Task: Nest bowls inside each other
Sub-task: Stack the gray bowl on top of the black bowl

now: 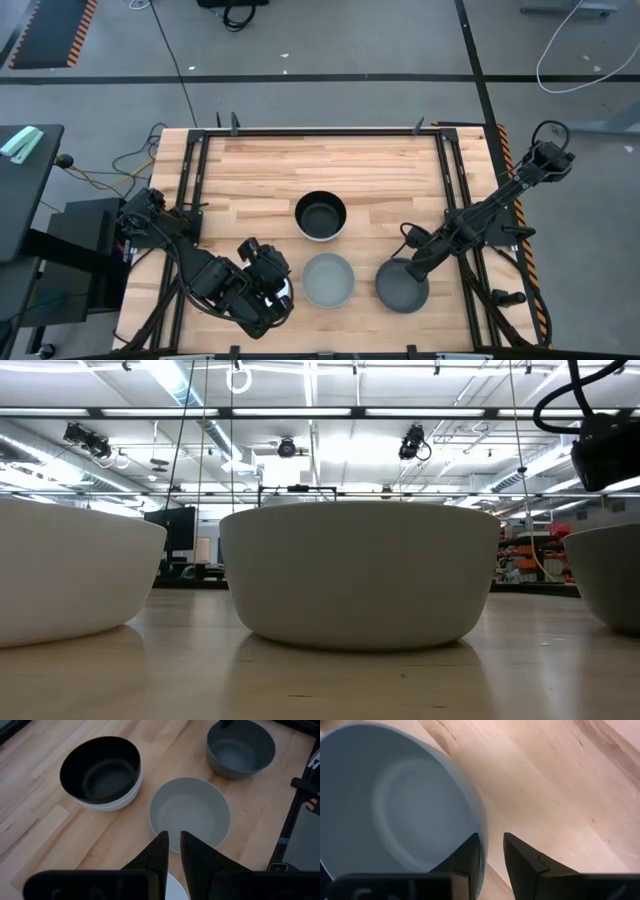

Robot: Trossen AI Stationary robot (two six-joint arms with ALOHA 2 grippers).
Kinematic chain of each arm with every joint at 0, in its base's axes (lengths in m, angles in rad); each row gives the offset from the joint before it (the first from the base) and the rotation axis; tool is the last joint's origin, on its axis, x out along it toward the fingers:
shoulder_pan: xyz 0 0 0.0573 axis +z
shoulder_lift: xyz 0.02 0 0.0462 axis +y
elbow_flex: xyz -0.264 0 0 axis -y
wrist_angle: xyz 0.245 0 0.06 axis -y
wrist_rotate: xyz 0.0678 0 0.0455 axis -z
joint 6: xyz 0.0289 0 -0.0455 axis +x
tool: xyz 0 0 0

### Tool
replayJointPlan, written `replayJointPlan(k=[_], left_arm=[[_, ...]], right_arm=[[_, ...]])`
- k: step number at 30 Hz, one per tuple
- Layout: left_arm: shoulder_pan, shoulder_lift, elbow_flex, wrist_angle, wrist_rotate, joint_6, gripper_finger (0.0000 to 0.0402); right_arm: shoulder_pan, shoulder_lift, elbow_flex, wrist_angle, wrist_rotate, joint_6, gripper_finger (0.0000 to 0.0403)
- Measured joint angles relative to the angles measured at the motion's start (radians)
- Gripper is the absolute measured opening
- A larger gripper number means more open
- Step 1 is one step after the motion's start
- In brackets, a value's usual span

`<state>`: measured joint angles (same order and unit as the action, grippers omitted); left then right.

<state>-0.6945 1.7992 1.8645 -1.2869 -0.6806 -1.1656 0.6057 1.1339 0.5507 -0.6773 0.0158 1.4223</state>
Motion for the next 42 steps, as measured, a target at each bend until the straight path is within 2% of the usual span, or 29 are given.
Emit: replayJointPlan(k=[8,21,28,34,42], left_arm=[[-0.006,-0.013,0.000,0.003,-0.021,0.007,0.0048],[-0.035,-0.085,0.001,-0.033,-0.087,0.007,0.0034],[-0.040,-0.089,0.001,-0.114,-0.093,-0.036,0.0040],[-0.045,-0.105,0.000,-0.163,-0.094,-0.080,0.0029],[-0.045,-0.156,0.000,-0.175,-0.133,-0.058,0.0015]], right_arm=[[-0.056,0.001,-0.001,-0.002,0.002,-0.002,0.0012],[-0.183,0.001,0.043,-0.014,0.002,-0.139,0.0005],[-0.288,0.001,0.175,-0.115,0.011,-0.282,0.0003],[-0.418,0.011,0.331,-0.210,0.022,-0.424,0.0002],[-0.613,0.117,0.571,-0.327,0.020,-0.645,0.0002]])
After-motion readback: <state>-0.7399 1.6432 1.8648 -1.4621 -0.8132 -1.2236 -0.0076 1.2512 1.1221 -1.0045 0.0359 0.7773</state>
